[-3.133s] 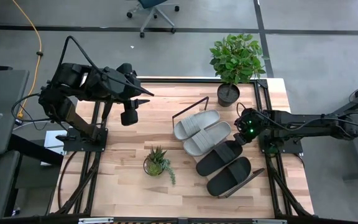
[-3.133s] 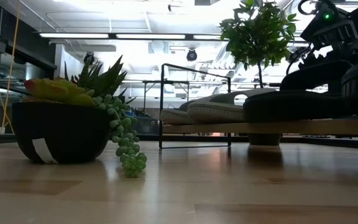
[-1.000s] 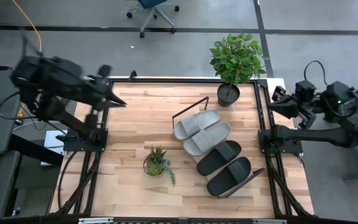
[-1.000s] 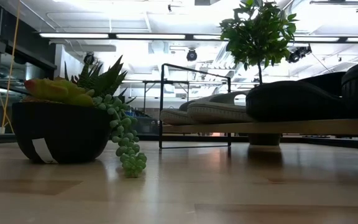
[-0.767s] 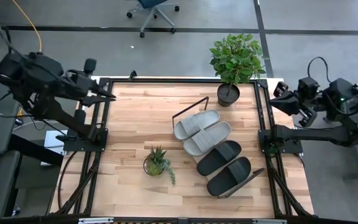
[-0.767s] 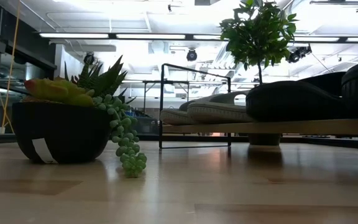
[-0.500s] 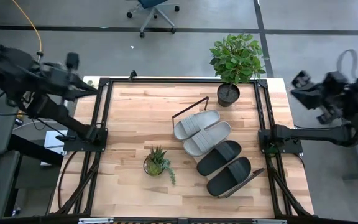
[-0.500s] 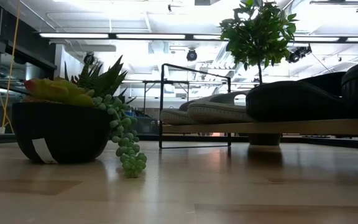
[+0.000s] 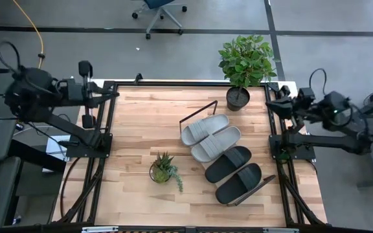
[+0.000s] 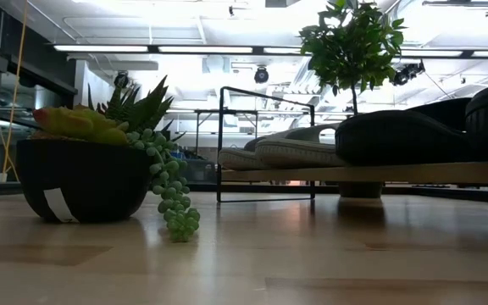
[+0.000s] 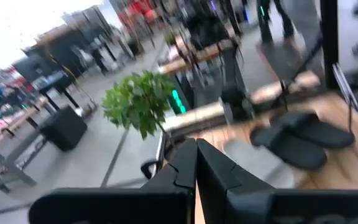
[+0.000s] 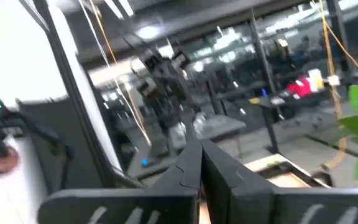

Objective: Pick and place slides into the shelf
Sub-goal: Return to Home Position

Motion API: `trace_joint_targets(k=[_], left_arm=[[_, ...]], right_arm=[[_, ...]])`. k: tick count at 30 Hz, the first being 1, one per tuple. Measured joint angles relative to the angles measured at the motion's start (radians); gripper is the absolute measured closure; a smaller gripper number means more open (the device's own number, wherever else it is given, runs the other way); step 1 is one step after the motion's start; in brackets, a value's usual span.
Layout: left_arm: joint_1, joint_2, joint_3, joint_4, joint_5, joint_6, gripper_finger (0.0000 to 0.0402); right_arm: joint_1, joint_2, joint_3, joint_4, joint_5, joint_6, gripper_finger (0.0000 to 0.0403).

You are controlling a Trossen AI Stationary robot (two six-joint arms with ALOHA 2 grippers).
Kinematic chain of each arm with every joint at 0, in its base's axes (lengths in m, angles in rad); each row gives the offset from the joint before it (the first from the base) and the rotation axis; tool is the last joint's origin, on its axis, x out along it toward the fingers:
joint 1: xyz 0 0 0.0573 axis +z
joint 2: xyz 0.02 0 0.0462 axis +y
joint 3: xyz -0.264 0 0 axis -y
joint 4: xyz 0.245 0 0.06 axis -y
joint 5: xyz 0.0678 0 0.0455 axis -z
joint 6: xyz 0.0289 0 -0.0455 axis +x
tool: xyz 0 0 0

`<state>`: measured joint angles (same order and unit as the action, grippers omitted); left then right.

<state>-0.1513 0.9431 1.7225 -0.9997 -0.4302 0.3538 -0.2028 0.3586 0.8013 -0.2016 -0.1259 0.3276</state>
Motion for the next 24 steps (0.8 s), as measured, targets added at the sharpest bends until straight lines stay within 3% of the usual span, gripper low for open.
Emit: trace_joint_targets(k=[7, 12, 18, 24], left_arm=[[0.0, -0.285, -0.553, 0.542, 0.0, 0.024, 0.0401], [0.0, -0.462, -0.88, 0.78, 0.0, -0.015, 0.0402], [0.0, -0.623, -1.157, 0.999, -0.007, -0.056, 0.0402], [0.0, -0.742, -1.333, 1.027, -0.031, -0.199, 0.0402]], right_arm=[[0.0, -0.105, -0.251, 0.222, -0.001, 0.156, 0.0403], [0.0, -0.159, -0.362, 0.277, 0.0, 0.267, 0.0403], [0.0, -0.17, -0.432, 0.36, 0.041, 0.313, 0.0403], [0.0, -0.17, -0.441, 0.356, 0.048, 0.331, 0.0403]])
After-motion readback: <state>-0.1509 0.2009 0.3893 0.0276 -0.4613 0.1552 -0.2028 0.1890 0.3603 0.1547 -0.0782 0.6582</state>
